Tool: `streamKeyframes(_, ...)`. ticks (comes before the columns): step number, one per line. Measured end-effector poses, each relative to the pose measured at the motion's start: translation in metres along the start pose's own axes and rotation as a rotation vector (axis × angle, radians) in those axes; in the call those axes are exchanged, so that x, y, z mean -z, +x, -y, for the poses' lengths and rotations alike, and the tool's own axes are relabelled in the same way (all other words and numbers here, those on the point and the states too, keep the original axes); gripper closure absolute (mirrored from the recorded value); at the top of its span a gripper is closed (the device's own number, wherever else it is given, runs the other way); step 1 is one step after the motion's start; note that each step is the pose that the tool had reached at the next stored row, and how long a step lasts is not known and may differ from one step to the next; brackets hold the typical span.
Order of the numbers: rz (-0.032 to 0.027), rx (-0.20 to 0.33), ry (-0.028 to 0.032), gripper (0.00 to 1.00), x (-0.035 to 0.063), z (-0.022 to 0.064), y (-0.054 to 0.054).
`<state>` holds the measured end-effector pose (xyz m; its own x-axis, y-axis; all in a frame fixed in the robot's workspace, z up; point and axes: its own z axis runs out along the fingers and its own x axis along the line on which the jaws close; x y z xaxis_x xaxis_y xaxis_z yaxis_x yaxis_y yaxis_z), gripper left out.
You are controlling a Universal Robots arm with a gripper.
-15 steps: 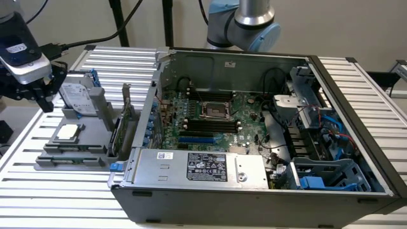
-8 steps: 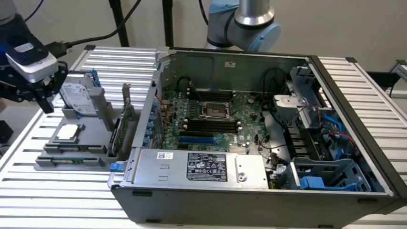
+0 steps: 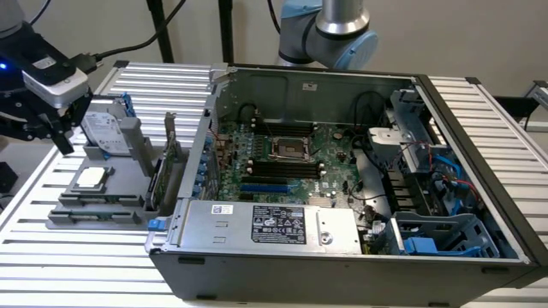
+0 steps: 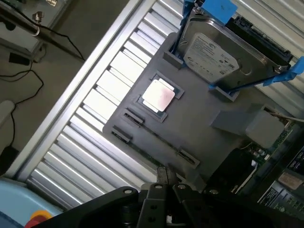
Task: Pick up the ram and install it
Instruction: 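Pick up the ram and move it above insertion slot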
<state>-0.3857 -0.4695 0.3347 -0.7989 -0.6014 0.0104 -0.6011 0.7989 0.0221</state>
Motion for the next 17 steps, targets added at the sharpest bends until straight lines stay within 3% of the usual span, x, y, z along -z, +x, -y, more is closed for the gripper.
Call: streamKeyframes(17,-0.0069,0.309,0.0032,0.89,-0.008,0.0001,-0.0001)
